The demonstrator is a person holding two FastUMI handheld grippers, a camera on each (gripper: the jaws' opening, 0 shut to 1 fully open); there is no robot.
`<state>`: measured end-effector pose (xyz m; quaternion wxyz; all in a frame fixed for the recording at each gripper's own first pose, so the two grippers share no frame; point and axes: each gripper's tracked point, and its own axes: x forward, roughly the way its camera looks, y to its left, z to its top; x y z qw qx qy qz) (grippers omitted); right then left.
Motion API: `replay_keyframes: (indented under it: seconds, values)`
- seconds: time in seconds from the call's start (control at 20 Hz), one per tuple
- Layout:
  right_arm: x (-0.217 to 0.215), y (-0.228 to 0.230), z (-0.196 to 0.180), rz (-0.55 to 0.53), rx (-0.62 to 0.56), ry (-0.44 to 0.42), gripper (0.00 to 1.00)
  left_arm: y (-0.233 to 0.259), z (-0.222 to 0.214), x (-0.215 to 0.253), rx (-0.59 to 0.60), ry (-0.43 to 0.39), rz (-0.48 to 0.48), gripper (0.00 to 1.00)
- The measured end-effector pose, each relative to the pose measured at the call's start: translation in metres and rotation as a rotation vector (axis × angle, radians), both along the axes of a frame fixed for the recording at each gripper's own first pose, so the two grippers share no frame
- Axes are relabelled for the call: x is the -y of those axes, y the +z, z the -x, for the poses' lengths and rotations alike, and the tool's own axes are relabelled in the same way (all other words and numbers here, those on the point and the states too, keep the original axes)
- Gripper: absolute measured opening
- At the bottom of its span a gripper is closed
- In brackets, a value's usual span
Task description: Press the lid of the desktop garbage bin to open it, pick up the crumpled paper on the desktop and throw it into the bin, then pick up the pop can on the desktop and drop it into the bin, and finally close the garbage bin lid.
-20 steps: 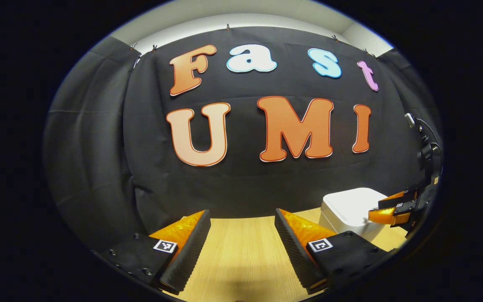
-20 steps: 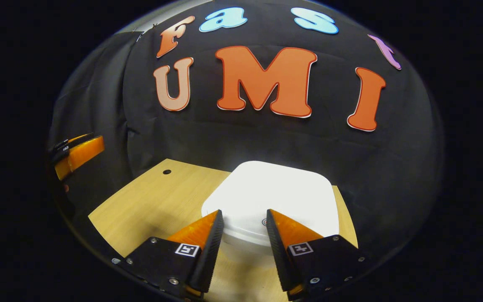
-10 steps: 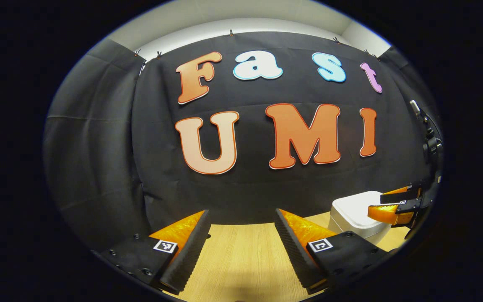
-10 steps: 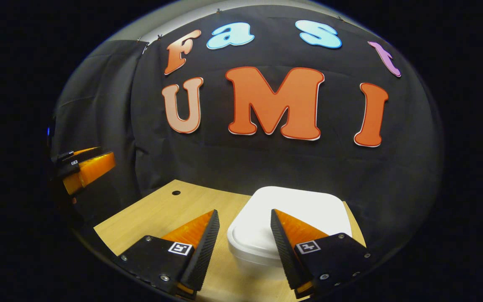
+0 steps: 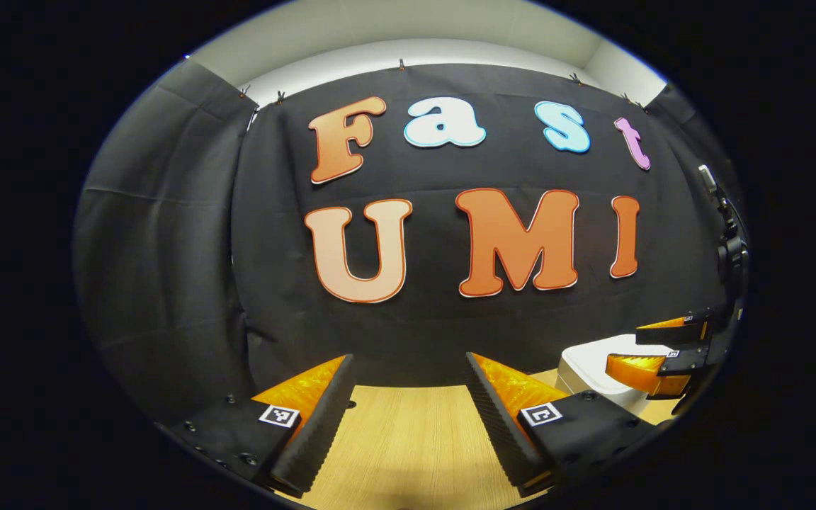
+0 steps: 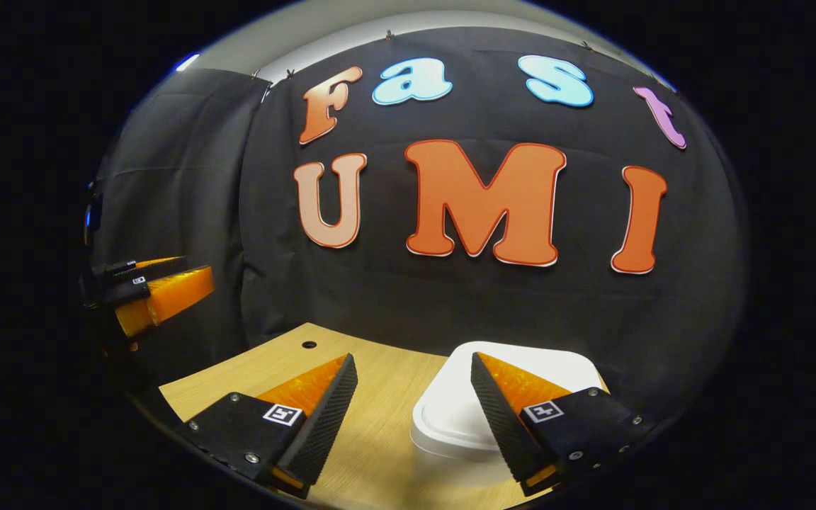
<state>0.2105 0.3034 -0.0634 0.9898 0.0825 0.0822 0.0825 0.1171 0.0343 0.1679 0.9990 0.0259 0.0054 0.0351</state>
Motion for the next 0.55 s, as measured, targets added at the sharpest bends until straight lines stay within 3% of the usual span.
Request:
replay_keyframes:
  seconds: [0.35, 0.55]
  values:
    - [-0.002, 0.012, 0.0, -0.002, 0.057, -0.003, 0.98, 0.011, 0.002, 0.003, 0.063, -0.005, 0.027, 0.96]
    - [-0.008, 0.013, 0.001, 0.009, 0.068, 0.01, 0.98, 0.009, 0.001, 0.001, 0.068, 0.001, 0.036, 0.99]
